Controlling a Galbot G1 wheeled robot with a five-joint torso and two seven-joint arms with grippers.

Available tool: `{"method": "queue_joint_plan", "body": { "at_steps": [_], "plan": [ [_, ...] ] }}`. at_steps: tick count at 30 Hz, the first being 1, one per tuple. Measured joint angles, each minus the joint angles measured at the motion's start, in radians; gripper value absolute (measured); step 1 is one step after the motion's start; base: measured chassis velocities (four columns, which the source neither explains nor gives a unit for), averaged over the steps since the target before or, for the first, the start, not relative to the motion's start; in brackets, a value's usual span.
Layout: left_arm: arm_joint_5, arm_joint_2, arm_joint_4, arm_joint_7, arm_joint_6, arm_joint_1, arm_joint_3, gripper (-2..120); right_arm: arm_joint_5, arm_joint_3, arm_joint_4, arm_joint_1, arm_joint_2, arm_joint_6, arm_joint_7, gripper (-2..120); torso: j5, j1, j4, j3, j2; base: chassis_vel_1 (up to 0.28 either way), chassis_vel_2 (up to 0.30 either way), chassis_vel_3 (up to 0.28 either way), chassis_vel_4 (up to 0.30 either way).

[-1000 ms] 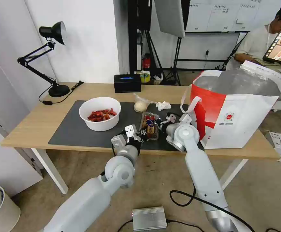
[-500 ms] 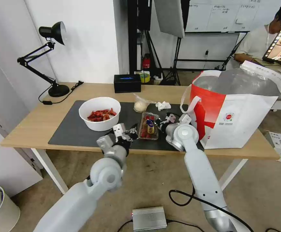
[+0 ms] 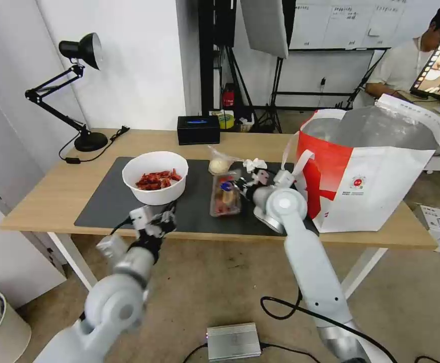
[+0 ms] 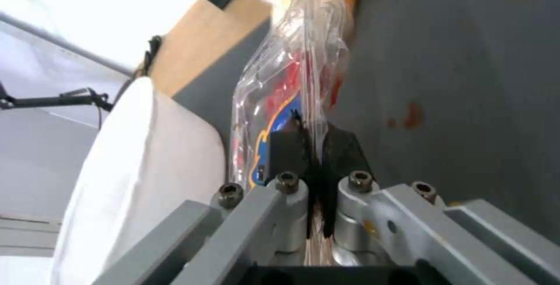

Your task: Pick up the trash from the table and place it into the takeout bag.

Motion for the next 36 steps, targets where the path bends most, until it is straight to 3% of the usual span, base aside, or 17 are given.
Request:
{"method": "queue_joint_plan", "body": {
  "at_steps": [18, 28, 36],
  "plan": [
    [0.053, 0.005, -0.036, 0.035, -0.007, 0.090, -0.089, 97, 0.003, 0.034, 0.204, -0.078, -0.101, 0.006, -0.005, 0, 0.0003, 0.000, -0.0004, 0.000, 0.000, 0.000, 0.000, 0.000, 0.000],
    [0.159, -0.001, -0.001, 0.083, -0.044, 0.120, -0.111, 100, 0.011, 0.070, 0.311, -0.087, -0.159, 0.018, -0.014, 0, 0.0003, 0.000, -0.0003, 0.000, 0.000, 0.000, 0.000, 0.000, 0.000],
    [0.163, -0.010, 0.015, 0.085, -0.048, 0.119, -0.111, 100, 0.015, 0.117, 0.397, -0.087, -0.215, 0.034, -0.022, 0, 0.0004, 0.000, -0.0004, 0.000, 0.000, 0.000, 0.000, 0.000, 0.000]
  ]
}}
